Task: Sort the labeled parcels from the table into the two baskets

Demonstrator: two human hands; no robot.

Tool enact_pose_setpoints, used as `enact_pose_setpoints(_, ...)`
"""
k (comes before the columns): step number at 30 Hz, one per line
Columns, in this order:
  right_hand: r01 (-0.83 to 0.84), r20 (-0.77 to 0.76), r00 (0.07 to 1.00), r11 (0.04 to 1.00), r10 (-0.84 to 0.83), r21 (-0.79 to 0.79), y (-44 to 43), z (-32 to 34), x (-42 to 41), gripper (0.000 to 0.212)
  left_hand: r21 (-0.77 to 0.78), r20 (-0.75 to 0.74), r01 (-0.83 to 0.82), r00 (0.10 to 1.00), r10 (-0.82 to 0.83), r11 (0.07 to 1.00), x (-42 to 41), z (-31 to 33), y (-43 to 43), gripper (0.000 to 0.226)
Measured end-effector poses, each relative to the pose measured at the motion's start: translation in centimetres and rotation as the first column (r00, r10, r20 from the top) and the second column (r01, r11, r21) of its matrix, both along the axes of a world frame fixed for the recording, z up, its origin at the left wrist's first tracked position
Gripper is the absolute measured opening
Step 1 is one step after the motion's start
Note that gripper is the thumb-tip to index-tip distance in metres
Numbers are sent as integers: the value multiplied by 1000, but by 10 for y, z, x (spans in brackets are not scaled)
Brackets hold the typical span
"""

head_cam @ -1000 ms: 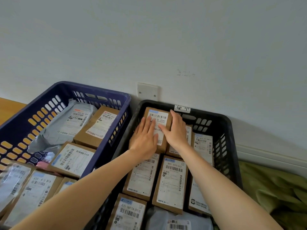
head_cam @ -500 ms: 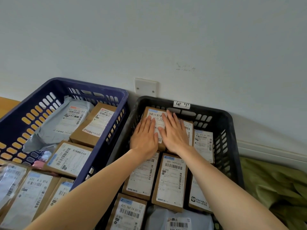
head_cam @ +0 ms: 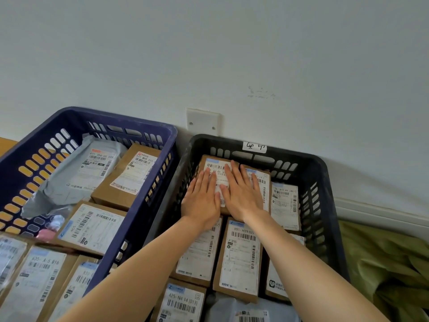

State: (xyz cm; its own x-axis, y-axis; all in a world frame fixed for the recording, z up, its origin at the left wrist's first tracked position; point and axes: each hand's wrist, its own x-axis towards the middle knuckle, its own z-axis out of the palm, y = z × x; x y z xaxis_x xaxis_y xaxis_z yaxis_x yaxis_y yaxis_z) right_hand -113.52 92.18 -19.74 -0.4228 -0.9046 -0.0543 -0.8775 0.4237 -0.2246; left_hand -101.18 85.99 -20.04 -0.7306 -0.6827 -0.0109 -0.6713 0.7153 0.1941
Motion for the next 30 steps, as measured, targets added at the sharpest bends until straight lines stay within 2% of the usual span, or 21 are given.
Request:
enact_pose_setpoints(8,-7,51,999,1000,7,-3,19,0,12,57,-59,-2,46,999,-47,997,8,-6,2,54)
enact_pose_setpoints(13,33,26,999,999,-34,40,19,0,15,57,38,18,46,999,-47,998,4,-2,0,55)
enact_pose_setpoints(20,49,67,996,995,-55,91,22,8,21,57,193,147,101,980,-131,976,2,26,-9,57)
enact_pose_setpoints(24,116,95,988,991,-122,71,36,11,36,55,239,207,161,955,-212,958,5,43,-16,56)
enact_pose_setpoints(27,200,155,967,979,-203,33,44,20,43,55,200,195,218,947,-257,955,10,51,-14,56)
enact_pose_setpoints(30,263,136,955,965,-264,28,54,24,48,55,179,179,279,934,-310,944,11,57,-7,57)
